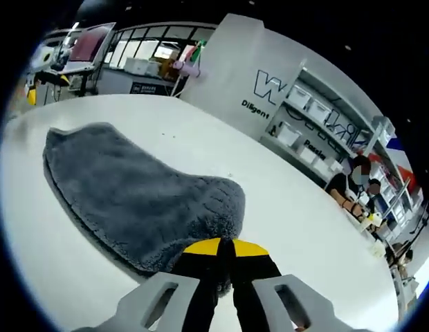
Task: Fold the towel on the table until its edges align and the towel forms a compact rectangular stack.
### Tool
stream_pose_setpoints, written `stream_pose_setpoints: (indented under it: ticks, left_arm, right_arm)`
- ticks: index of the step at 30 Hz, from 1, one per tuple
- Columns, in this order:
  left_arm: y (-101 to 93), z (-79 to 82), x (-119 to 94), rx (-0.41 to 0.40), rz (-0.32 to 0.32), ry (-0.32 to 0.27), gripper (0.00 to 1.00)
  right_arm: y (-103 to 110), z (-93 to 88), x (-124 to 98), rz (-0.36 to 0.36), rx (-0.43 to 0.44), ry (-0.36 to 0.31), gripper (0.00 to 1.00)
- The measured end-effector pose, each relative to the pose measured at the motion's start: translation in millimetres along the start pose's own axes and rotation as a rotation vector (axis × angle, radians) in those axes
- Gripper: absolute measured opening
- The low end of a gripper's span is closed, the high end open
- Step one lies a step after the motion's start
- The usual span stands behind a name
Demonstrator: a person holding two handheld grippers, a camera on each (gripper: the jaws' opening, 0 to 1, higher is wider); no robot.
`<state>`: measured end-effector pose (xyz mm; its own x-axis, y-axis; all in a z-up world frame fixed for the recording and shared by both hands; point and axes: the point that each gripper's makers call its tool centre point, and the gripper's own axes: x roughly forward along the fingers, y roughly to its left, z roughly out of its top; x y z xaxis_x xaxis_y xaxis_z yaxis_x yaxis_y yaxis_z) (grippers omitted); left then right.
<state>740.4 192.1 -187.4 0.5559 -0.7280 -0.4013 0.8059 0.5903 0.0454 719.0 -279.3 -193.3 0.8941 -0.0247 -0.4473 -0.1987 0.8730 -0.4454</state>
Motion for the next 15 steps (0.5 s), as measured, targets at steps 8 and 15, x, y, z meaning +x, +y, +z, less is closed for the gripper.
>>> stream_pose_setpoints:
  ticks: [8, 15]
  left_arm:
    - [0.1, -0.5, 0, -0.002, 0.001, 0.001, 0.98]
    - [-0.1, 0.1, -1, -0.004, 0.0, -0.002, 0.98]
  right_arm:
    - [16, 41.0, -16, 0.013, -0.048, -0.109, 0.0]
    - [32, 75.1, -32, 0.032, -0.09, -0.195, 0.0]
